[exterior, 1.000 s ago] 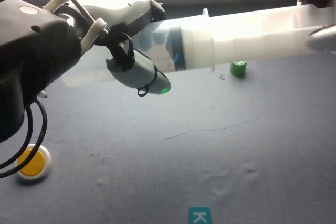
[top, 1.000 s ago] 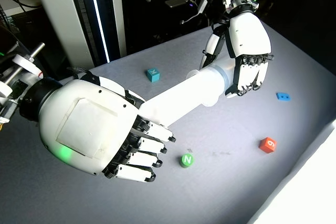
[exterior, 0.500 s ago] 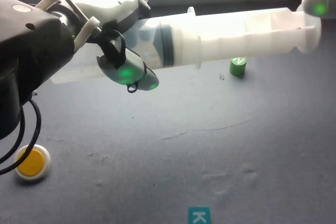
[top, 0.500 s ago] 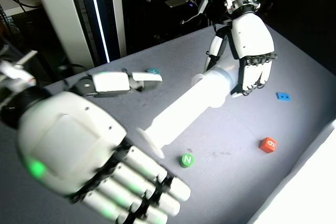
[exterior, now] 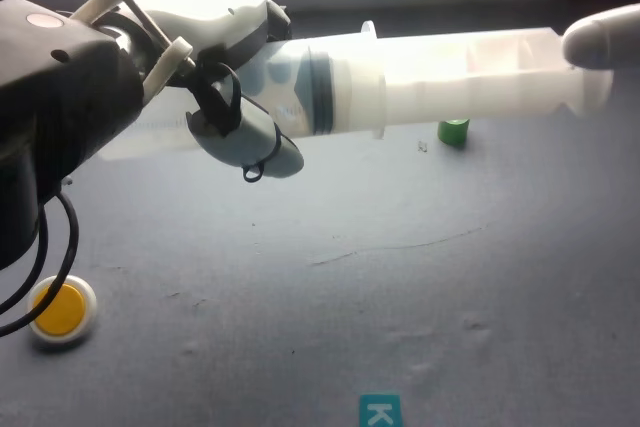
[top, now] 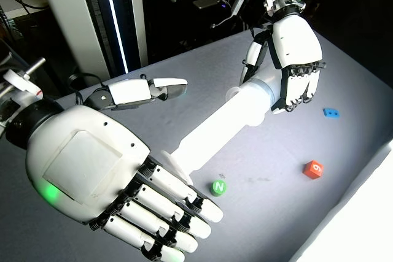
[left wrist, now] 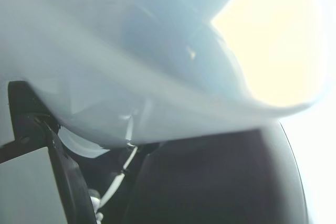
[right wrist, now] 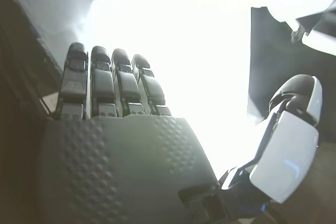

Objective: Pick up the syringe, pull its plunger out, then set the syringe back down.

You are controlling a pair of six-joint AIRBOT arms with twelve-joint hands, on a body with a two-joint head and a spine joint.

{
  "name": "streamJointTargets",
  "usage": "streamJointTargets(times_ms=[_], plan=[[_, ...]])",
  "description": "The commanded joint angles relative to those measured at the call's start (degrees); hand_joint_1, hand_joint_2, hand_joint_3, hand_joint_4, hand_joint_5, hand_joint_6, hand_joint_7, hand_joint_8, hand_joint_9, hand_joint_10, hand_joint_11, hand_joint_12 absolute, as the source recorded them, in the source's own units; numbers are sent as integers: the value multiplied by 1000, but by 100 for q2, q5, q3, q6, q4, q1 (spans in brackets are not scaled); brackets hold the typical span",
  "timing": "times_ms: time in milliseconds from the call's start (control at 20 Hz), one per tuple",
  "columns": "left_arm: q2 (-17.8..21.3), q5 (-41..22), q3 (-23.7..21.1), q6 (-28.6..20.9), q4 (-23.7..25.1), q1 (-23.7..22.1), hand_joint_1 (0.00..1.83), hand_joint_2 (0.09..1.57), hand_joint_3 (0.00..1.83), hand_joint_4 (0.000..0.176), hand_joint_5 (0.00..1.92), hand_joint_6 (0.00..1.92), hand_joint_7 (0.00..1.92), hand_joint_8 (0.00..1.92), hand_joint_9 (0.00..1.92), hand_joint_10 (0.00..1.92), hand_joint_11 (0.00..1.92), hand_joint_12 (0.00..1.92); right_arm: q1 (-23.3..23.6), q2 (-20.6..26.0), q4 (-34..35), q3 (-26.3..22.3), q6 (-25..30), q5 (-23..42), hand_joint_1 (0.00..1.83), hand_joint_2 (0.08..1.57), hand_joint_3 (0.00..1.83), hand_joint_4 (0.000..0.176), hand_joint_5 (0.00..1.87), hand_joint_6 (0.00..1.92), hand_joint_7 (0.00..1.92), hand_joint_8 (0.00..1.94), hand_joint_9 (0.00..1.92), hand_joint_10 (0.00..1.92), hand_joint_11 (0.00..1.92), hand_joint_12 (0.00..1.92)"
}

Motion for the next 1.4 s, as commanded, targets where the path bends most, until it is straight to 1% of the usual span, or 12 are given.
streamJointTargets(times_ms=[0,200,300,350,600,700,950,1050,1150,1200,1300,1350], plan=[[7,-112,38,-74,365,-11,1209,1149,1,0,860,1096,978,1087,938,716,625,1210,39,36,-8,-24,-35,681,291,586,0,0,0,0,0,0,0,0,4,2],[-11,-94,86,-543,719,320,1208,1154,0,0,843,1126,981,1076,965,657,624,1178,11,31,-9,-92,-183,680,274,574,0,0,0,0,0,0,0,0,1,0],[-30,-94,112,-767,864,475,1209,1154,0,0,849,1100,971,1110,947,704,608,1230,10,31,-9,-102,-188,680,333,580,0,0,0,0,0,0,0,0,0,0],[-61,-94,161,-1166,1151,713,1209,1155,0,0,851,1095,969,1117,943,711,607,1232,8,30,-10,-103,-190,680,342,580,0,0,0,0,0,0,0,0,0,0],[-176,-95,297,-1718,1539,1058,1205,1159,0,0,837,1131,962,1116,919,744,603,1236,-8,29,-11,-103,-192,680,336,610,8,0,0,0,0,0,0,0,0,0],[-263,-111,371,-1899,1653,1158,1200,1166,1,0,824,1148,947,1140,895,806,588,1263,-9,29,-11,-103,-192,680,342,612,8,0,0,0,0,0,0,0,0,0],[-490,-239,525,-2415,1997,1431,1205,1160,0,0,842,1119,955,1131,922,757,611,1224,-10,27,-13,-103,-192,681,322,624,12,0,0,0,0,0,0,0,1,0],[-557,-276,570,-2546,2108,1528,1195,1175,2,0,809,1178,929,1159,900,756,582,1237,-10,27,-13,-103,-192,683,308,632,13,0,0,0,0,0,0,0,0,0],[-609,-286,610,-2662,2220,1633,1209,1153,2,0,845,1112,976,1097,943,719,623,1195,-10,26,-13,-103,-190,684,348,626,9,0,0,0,0,0,0,0,2,0],[-628,-300,631,-2737,2278,1699,1203,1162,2,0,826,1161,961,1100,928,708,592,1224,-9,25,-13,-103,-190,686,289,637,14,0,0,0,0,0,0,0,8,4],[-649,-369,655,-2849,2342,1804,1215,1146,0,0,859,1086,996,1069,942,717,621,1220,-10,25,-13,-103,-190,688,326,636,11,0,0,0,0,0,0,0,3,2],[-657,-402,672,-2902,2373,1863,1207,1161,0,0,833,1127,966,1113,909,751,600,1237,-10,25,-13,-103,-190,689,329,635,10,0,0,0,0,0,0,0,6,3]])
